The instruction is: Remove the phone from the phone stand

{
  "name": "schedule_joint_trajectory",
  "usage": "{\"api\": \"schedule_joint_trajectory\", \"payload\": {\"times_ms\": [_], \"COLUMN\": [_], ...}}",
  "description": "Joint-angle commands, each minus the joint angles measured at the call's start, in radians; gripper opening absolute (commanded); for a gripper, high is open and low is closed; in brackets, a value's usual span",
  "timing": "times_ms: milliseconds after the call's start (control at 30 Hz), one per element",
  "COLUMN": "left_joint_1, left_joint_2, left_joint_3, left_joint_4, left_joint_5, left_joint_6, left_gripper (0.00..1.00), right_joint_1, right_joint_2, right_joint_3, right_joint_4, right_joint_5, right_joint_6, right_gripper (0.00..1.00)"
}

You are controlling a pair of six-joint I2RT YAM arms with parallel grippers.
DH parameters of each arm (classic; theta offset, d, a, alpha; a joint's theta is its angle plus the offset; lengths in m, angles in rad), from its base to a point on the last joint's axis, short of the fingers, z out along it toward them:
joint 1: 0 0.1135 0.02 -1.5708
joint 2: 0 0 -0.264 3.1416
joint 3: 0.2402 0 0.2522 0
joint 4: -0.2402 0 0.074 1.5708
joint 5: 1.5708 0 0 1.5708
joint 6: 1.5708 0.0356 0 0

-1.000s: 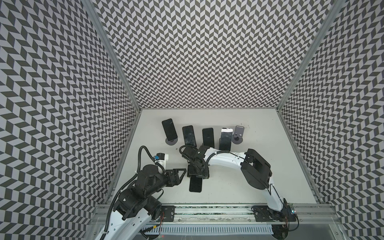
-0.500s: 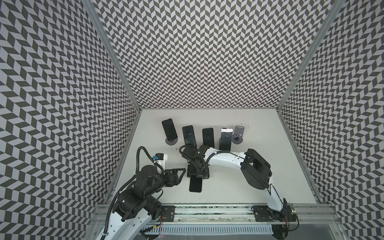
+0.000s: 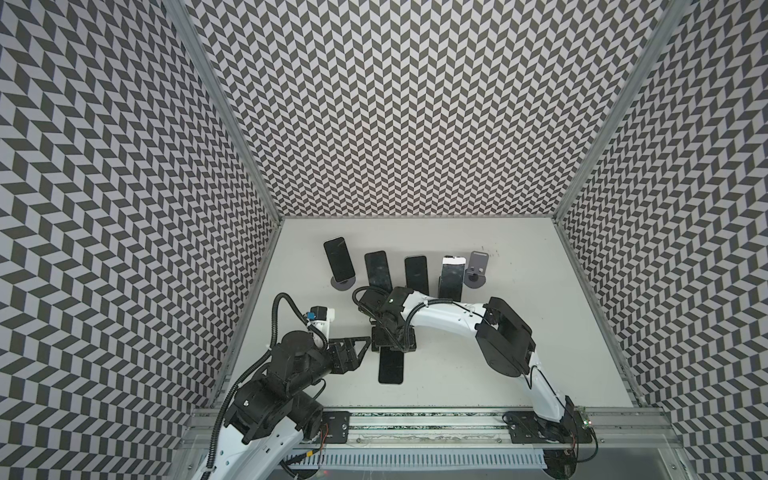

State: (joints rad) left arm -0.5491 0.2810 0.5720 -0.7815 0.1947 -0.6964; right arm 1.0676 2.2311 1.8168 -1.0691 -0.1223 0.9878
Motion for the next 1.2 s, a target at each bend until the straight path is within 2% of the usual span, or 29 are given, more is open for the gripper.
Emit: {"api": "schedule_joint_trajectory", "payload": {"times_ms": [0, 367, 633, 733, 900, 1167], "left_joint_1": [0.005, 0.005, 0.005, 0.005, 0.005, -0.023], "left_joint_2": [-0.023, 0.014, 0.175, 0.262, 0.326, 0.394], "left_joint_3": [0.054, 0.118, 0.189, 0.226, 0.262, 0.272], "left_joint_4": [-0.004, 0.051, 0.171, 0.203, 0.274, 0.406], "left_joint_5": [-0.027, -0.022, 0.028, 0.056, 0.103, 0.134], "left_joint_6": [0.031, 0.109, 0.196, 0.232, 0.297, 0.385], "left_gripper": [0.84, 0.84, 0.83, 0.83, 0.83, 0.84], "right_joint_1": [-0.008, -0.018, -0.020, -0.023, -0.024, -0.035], "right_joint_2": [-0.062, -0.254, -0.410, -0.479, -0.589, -0.652], "right_joint_3": [0.008, -0.142, -0.266, -0.329, -0.433, -0.445], "right_joint_4": [-0.018, 0.064, 0.166, 0.226, 0.293, 0.278], "right_joint_5": [0.081, 0.118, 0.163, 0.191, 0.240, 0.344], "right_joint_6": [-0.029, -0.003, -0.016, -0.035, -0.079, -0.164], "right_gripper": [0.83, 0.84, 0.83, 0.83, 0.80, 0.79]}}
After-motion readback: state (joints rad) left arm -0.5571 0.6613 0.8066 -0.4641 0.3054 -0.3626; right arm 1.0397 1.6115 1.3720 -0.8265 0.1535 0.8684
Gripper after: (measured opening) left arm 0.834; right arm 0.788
